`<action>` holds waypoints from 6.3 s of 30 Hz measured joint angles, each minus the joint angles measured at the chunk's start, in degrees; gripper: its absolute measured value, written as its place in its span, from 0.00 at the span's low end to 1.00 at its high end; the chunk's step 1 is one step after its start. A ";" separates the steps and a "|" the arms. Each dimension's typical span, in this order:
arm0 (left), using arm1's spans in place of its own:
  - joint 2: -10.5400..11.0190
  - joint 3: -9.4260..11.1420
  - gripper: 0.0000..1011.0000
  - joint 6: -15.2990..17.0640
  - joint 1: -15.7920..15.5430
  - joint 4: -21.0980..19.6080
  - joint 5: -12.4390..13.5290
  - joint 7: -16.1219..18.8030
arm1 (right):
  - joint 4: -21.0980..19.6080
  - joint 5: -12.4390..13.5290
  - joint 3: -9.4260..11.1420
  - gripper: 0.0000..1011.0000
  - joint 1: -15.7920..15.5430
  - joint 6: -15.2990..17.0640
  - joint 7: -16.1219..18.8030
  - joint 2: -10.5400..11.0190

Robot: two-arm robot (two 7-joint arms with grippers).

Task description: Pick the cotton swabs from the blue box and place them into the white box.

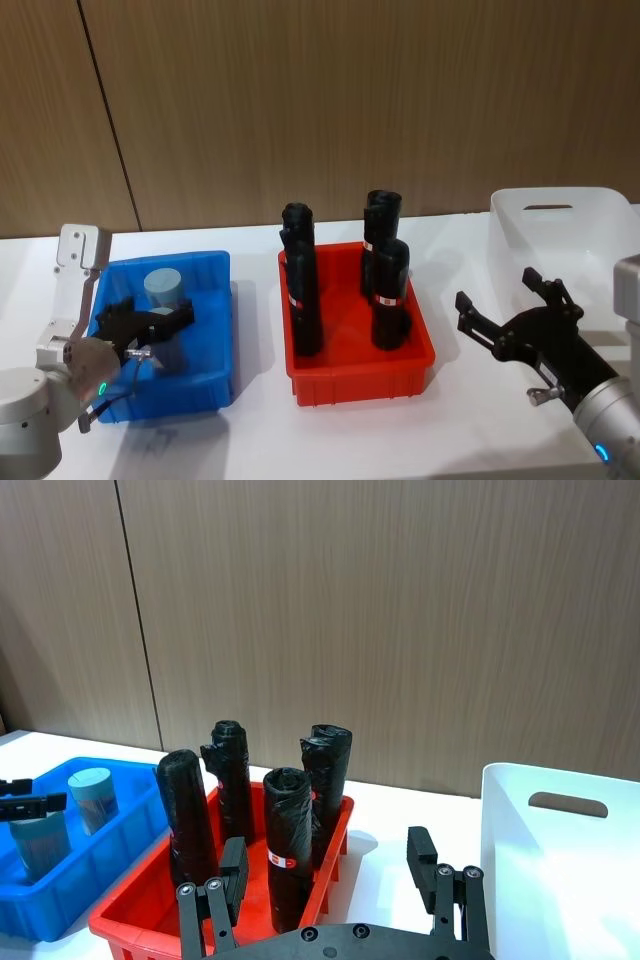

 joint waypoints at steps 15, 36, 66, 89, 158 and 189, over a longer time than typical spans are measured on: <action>-0.87 0.23 0.96 -0.92 -1.80 4.41 0.05 -4.60 | 0.00 0.00 0.00 0.99 0.00 0.00 0.00 0.00; 0.20 0.04 0.66 1.39 0.01 -0.84 2.37 -2.84 | 0.00 0.00 0.00 0.99 0.00 0.00 0.00 0.00; 2.42 -0.77 0.66 -1.41 0.74 -15.93 5.44 -12.87 | 0.00 0.00 0.00 0.99 0.00 0.00 0.00 0.00; -2.18 1.12 0.66 -2.61 -5.80 -10.94 -4.14 -30.14 | 0.00 0.00 0.00 0.99 0.00 0.00 0.00 0.00; -12.79 7.40 0.66 3.52 -24.01 10.20 1.29 -46.53 | 2.64 -5.99 -0.19 0.99 9.51 14.04 8.90 -1.88; -12.86 7.43 0.66 3.51 -24.12 10.32 1.34 -46.61 | 6.83 -5.94 0.01 0.99 16.46 18.77 12.73 -4.11</action>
